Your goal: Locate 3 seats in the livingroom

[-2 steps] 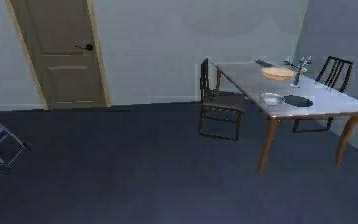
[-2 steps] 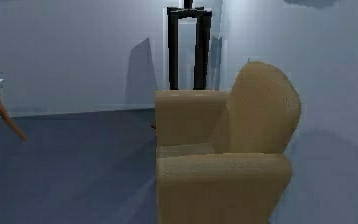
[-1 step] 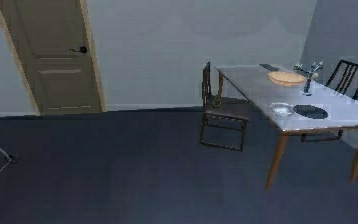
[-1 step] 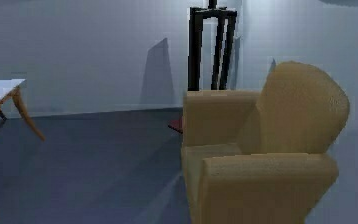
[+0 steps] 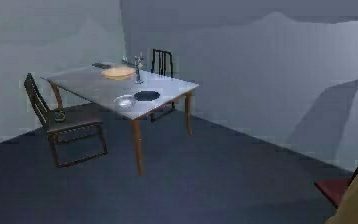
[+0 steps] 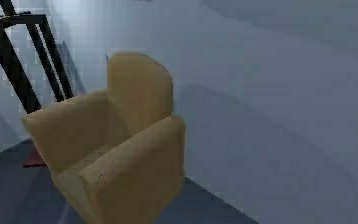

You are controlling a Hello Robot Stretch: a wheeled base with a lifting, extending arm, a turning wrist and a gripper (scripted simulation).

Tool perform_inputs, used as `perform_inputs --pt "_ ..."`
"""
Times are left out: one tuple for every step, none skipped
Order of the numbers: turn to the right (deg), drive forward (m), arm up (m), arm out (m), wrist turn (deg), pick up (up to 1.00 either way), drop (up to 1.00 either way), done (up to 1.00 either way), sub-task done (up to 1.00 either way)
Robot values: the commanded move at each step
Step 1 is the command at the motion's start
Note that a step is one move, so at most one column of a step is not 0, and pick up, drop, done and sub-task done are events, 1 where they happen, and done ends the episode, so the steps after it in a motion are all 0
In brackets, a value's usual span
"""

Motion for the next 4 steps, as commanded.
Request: perform_inputs --pt "33.0 0.0 0.0 0.0 0.0 0.0 0.0 0.0 0.0" --pt "0.0 0.1 0.0 0.0 0.0 0.0 0.0 0.0 0.0" --pt "39.0 0.0 0.0 0.0 0.0 0.0 0.0 0.0 0.0" --pt "0.0 0.0 0.0 0.0 0.0 0.0 0.0 0.0 1.0"
